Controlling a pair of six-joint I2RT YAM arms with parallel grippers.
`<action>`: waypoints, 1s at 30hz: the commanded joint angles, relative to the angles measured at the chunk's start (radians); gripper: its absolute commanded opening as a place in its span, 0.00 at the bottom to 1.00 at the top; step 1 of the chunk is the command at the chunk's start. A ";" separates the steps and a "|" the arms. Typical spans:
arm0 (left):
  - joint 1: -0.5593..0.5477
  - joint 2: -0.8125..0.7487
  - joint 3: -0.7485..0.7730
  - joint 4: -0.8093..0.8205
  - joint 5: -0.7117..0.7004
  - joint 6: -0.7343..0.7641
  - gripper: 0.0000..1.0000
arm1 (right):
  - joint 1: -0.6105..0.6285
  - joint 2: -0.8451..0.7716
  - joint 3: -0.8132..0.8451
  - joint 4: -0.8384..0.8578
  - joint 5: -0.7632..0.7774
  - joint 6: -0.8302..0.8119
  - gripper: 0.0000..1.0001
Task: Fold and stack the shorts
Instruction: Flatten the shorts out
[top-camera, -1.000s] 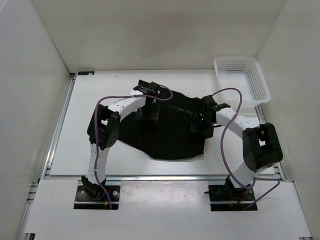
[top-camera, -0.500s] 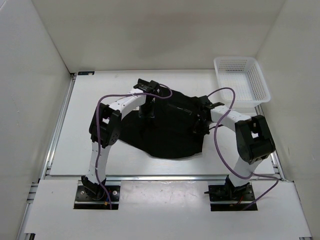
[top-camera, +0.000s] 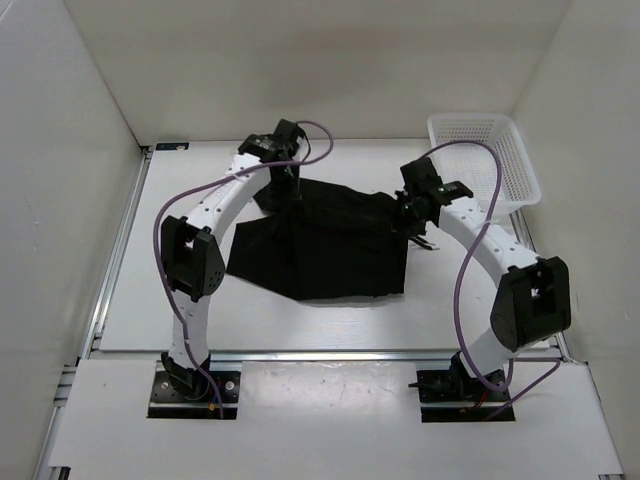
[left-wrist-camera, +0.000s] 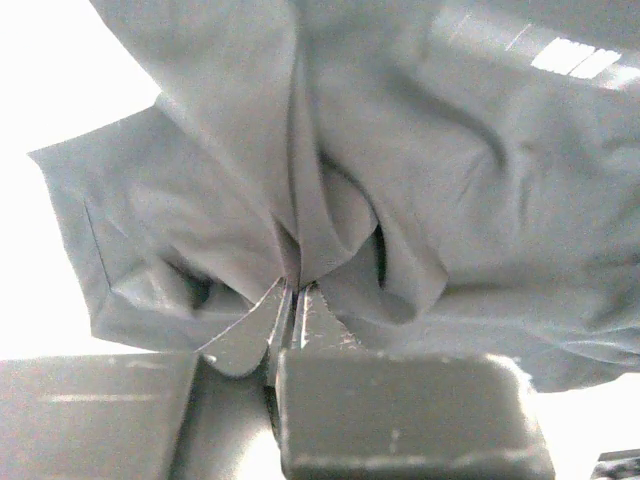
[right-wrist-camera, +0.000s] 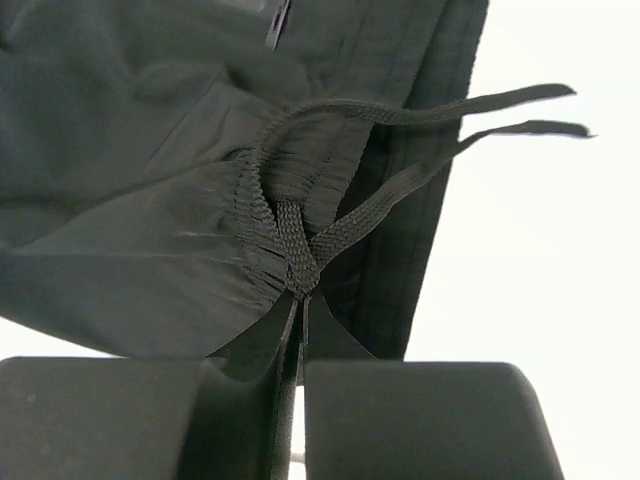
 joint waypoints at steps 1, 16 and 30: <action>0.054 0.014 0.131 -0.006 0.059 0.034 0.10 | -0.027 0.050 0.096 -0.025 0.072 -0.008 0.00; 0.198 0.035 0.209 -0.014 0.018 0.006 1.00 | -0.119 0.236 0.284 0.014 0.069 -0.020 0.92; 0.303 -0.574 -0.910 0.232 0.160 -0.273 0.83 | -0.119 -0.071 -0.232 0.131 -0.244 0.165 0.76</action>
